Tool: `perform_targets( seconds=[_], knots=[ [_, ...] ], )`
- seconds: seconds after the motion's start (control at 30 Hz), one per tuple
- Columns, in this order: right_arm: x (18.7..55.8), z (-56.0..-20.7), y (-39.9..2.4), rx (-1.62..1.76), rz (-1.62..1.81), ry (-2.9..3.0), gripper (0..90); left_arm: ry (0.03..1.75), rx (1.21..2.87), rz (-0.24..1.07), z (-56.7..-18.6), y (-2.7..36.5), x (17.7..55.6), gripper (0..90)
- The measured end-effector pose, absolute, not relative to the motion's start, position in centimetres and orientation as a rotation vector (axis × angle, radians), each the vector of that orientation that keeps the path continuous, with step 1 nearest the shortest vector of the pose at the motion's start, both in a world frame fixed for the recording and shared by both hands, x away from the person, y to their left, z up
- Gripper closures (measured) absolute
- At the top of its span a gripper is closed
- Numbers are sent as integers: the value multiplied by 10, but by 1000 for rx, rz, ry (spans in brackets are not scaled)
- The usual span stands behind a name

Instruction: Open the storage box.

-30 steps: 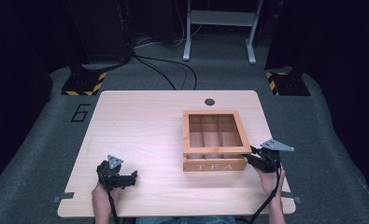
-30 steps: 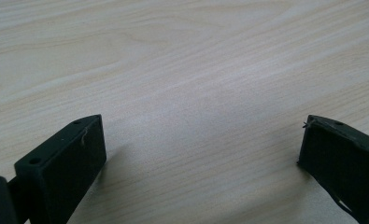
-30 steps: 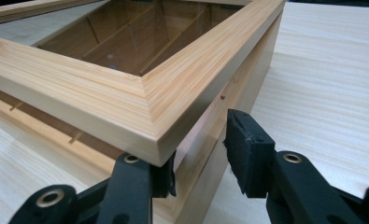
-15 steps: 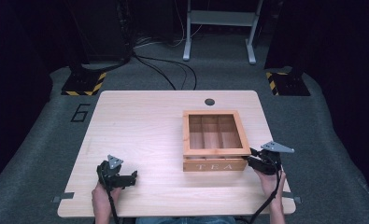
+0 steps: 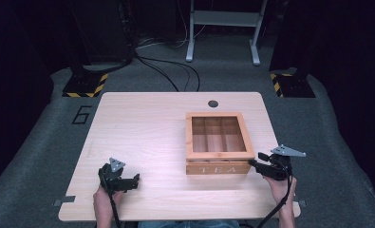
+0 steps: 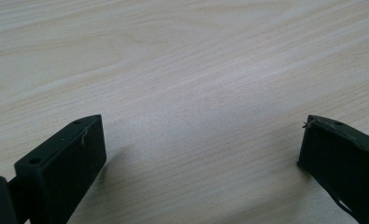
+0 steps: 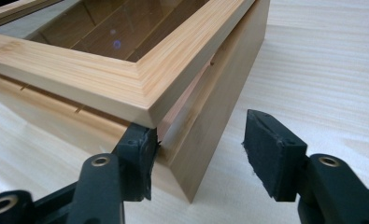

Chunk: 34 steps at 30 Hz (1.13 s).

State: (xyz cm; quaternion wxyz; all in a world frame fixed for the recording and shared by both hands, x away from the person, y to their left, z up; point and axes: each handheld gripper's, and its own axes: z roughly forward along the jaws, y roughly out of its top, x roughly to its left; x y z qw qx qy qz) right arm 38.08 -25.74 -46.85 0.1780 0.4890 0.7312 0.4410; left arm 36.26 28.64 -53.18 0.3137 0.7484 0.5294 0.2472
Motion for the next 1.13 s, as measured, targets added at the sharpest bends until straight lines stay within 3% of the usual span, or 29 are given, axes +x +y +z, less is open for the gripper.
perform_targets(
  seconds=[0.43, 0.7, 1.13],
  knots=[
    [370, -501, -261, 1408, 1161, 2203, 152, 1396, 1973, 651, -532, 286, 363, 4],
    [364, -523, -269, 1428, 1067, 2164, 101, 1397, 1973, 650, -532, 287, 363, 4],
    [362, -528, -269, 1408, 953, 2122, 87, 1399, 1975, 639, -532, 287, 363, 4]
  ],
)
